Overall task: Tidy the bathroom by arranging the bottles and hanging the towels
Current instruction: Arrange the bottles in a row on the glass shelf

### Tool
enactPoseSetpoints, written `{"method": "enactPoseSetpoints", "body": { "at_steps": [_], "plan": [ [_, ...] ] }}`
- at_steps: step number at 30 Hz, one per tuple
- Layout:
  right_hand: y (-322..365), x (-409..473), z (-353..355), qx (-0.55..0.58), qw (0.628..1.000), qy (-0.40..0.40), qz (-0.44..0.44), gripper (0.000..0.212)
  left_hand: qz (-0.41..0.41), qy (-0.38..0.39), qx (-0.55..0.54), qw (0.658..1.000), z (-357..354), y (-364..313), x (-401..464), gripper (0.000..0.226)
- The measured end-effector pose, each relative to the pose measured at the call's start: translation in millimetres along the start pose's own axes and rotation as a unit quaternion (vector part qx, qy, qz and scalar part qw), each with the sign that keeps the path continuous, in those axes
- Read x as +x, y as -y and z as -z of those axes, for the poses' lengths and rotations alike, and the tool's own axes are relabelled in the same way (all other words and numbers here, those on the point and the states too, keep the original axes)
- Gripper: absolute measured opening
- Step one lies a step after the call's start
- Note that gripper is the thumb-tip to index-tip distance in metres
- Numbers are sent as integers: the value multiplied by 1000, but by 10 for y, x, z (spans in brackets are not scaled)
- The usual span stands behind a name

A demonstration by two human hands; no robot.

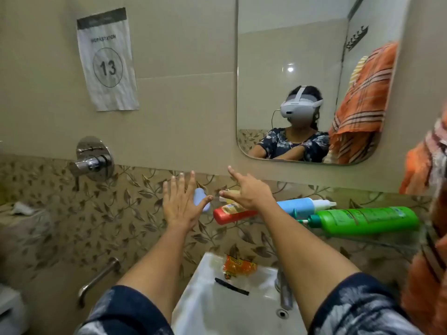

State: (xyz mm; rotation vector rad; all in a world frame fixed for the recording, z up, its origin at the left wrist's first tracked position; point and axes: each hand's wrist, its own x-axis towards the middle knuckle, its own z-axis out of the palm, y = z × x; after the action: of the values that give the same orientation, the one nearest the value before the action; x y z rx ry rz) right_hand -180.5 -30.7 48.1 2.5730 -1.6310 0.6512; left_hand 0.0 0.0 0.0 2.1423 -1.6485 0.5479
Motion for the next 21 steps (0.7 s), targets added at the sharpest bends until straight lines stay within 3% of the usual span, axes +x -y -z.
{"method": "enactPoseSetpoints", "body": {
  "at_steps": [8, 13, 21],
  "plan": [
    [104, 393, -127, -13, 991, 130, -43, 44, -37, 134, -116, 983, -141, 75, 381, 84],
    [95, 541, -143, -29, 986, 156, -58, 48, -90, 173, -134, 971, -212, -62, 528, 65],
    [123, 611, -148, -21, 985, 166, -45, 53, -99, 247, -171, 949, -145, -183, 663, 62]
  ]
}}
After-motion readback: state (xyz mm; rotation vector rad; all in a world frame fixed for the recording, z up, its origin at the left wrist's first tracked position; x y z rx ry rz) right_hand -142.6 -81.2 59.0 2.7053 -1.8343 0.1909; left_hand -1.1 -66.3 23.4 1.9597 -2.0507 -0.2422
